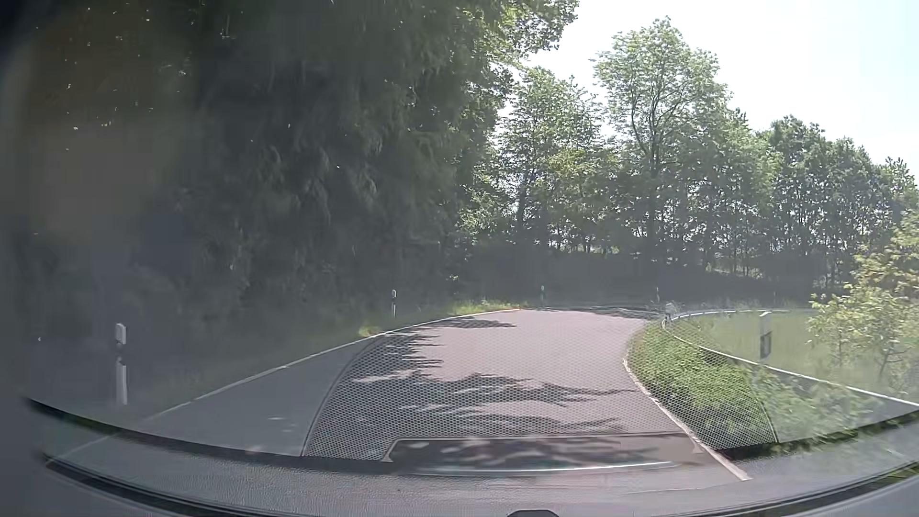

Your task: Follow the waypoints while adhering to traffic rules and regulations

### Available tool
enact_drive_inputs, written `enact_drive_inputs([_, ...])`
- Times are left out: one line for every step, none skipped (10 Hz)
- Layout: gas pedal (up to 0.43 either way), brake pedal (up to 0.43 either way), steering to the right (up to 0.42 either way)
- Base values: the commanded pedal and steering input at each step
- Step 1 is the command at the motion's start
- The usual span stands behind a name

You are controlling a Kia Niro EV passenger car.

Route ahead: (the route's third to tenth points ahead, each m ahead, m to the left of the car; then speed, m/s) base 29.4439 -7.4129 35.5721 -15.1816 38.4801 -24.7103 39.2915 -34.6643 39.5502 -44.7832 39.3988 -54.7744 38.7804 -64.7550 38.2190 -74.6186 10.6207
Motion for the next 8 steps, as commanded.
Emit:
enact_drive_inputs([0.000,0.000,0.045])
enact_drive_inputs([0.000,0.000,0.051])
enact_drive_inputs([0.000,0.000,0.053])
enact_drive_inputs([0.000,0.000,0.056])
enact_drive_inputs([0.000,0.000,0.063])
enact_drive_inputs([0.000,0.000,0.071])
enact_drive_inputs([0.000,0.000,0.080])
enact_drive_inputs([0.000,0.000,0.090])
